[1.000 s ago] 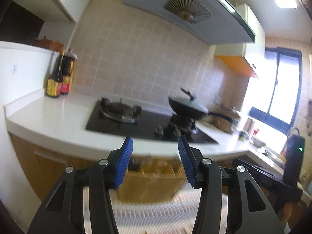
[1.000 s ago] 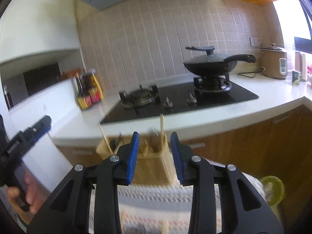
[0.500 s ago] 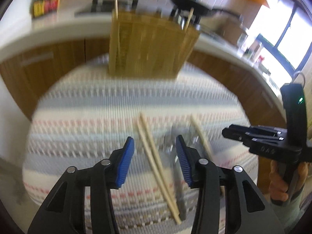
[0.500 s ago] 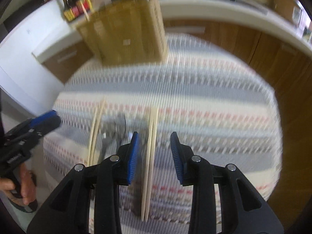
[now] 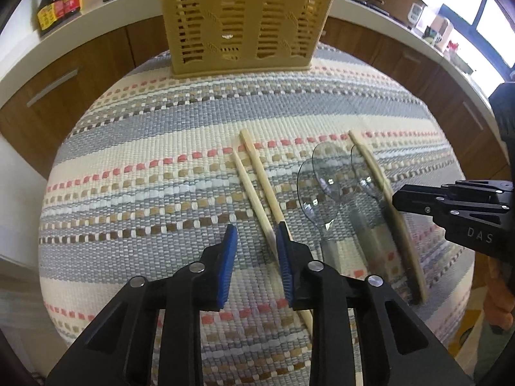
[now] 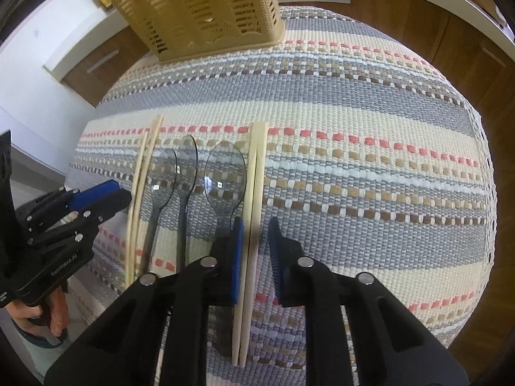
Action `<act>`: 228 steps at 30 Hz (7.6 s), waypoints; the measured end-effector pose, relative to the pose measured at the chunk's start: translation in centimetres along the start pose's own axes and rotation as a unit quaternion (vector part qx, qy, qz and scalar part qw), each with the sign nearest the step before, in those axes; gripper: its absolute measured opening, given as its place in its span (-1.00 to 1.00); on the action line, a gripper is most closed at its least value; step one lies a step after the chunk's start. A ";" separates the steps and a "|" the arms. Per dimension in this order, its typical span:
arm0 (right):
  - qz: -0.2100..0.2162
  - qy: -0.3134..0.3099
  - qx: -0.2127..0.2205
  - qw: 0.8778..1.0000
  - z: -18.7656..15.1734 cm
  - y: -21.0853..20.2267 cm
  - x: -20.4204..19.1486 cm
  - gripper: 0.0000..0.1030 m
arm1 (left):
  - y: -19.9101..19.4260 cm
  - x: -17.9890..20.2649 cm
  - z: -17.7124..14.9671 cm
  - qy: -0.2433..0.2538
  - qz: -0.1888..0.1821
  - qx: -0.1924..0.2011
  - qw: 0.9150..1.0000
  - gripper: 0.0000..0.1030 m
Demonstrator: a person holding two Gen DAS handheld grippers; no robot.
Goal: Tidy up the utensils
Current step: 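Grasp a wooden chopstick with the left tool while the right tool grasps a chopstick pair, then lower the chopsticks into the yellow basket and open both tools, then grasp a clear spoon with the left tool while the right tool grasps another clear spoon, then carry both clear spoons over the yellow basket and open both tools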
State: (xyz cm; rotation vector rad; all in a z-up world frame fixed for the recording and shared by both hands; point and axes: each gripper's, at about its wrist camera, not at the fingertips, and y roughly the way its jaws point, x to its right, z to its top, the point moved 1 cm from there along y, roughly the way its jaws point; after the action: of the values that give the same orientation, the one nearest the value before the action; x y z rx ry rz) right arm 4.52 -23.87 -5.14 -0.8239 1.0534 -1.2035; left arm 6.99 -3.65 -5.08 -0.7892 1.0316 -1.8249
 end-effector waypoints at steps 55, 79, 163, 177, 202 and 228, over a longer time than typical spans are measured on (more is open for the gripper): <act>-0.058 -0.004 -0.043 0.997 3.3 0.0 0.9 -0.79 | 0.5 0.1 3.2 0.085 0.025 -0.052 0.995 -0.93; 0.019 -0.060 0.404 0.912 19.8 -16.1 -2.6 -0.79 | -15.9 -2.3 20.1 -0.012 -0.025 0.409 0.912 -0.93; -0.057 -0.105 0.048 0.992 -3.1 -1.5 -2.9 -0.81 | 1.6 5.9 -0.5 0.075 -0.006 -0.022 0.997 -0.75; -0.041 -0.043 0.062 0.996 -0.7 -3.1 2.1 -0.81 | -2.4 3.2 1.6 0.027 -0.026 0.053 0.998 -0.80; -0.033 -0.047 -0.022 0.998 4.3 0.0 1.6 -0.32 | 0.7 -6.1 2.9 -0.013 0.012 -0.021 1.000 -0.44; 0.042 -0.111 0.222 0.968 12.2 -12.2 -2.8 -0.80 | -12.4 -2.8 12.2 0.026 0.019 0.234 0.972 -0.80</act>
State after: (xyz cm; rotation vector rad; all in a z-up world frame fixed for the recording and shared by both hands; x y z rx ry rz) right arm 12.06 -23.90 10.69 -0.5411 0.5967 -1.1840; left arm 13.61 -1.77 11.15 -0.4338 0.6016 -1.9580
